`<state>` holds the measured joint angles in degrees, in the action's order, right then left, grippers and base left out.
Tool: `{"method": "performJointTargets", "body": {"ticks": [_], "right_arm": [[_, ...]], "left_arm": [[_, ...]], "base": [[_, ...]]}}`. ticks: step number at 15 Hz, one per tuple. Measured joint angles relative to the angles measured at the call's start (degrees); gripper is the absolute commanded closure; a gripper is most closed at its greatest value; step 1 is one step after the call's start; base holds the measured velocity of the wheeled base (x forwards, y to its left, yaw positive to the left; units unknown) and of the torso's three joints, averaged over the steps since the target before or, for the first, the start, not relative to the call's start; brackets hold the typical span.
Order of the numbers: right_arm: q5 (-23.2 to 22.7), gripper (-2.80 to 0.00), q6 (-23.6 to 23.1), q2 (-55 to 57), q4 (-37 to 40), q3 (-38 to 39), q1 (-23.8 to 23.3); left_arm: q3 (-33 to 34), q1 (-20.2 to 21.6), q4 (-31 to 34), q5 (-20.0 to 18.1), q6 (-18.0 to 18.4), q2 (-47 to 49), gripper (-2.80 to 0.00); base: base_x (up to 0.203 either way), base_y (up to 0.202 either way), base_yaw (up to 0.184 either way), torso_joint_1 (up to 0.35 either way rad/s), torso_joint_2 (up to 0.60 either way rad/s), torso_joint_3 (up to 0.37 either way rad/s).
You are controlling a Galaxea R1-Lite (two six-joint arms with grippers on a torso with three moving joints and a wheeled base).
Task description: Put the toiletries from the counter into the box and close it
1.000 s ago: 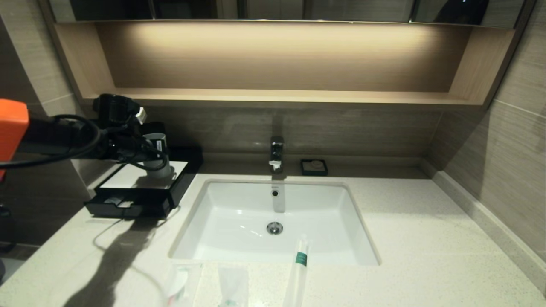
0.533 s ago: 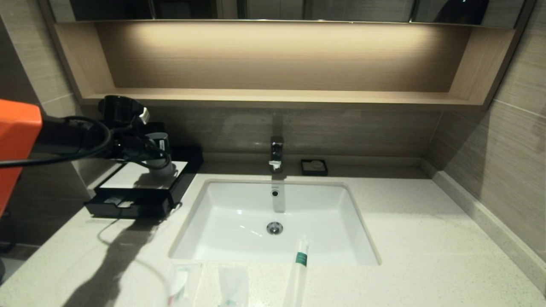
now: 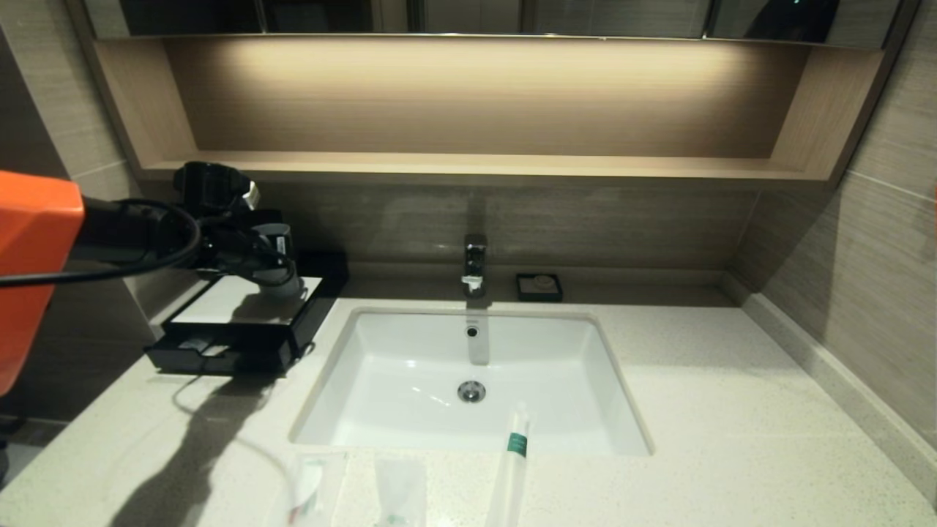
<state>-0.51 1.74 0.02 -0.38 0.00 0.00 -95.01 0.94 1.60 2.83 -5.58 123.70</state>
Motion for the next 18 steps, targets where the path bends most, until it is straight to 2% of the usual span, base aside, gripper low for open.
{"method": "performJointTargets", "body": {"ticks": [7, 18], "right_arm": [[0.0, 0.0, 0.0, 0.0, 0.0, 0.0, 0.0], [0.0, 0.0, 0.0, 0.0, 0.0, 0.0, 0.0]], "left_arm": [[-2.8, 0.0, 0.6, 0.3, 0.1, 1.4, 0.0], [-3.3, 0.0, -0.1, 0.2, 0.1, 3.0, 0.0]], "base": [[0.0, 0.0, 0.0, 0.0, 0.0, 0.0], [0.0, 0.0, 0.0, 0.0, 0.0, 0.0]]}}
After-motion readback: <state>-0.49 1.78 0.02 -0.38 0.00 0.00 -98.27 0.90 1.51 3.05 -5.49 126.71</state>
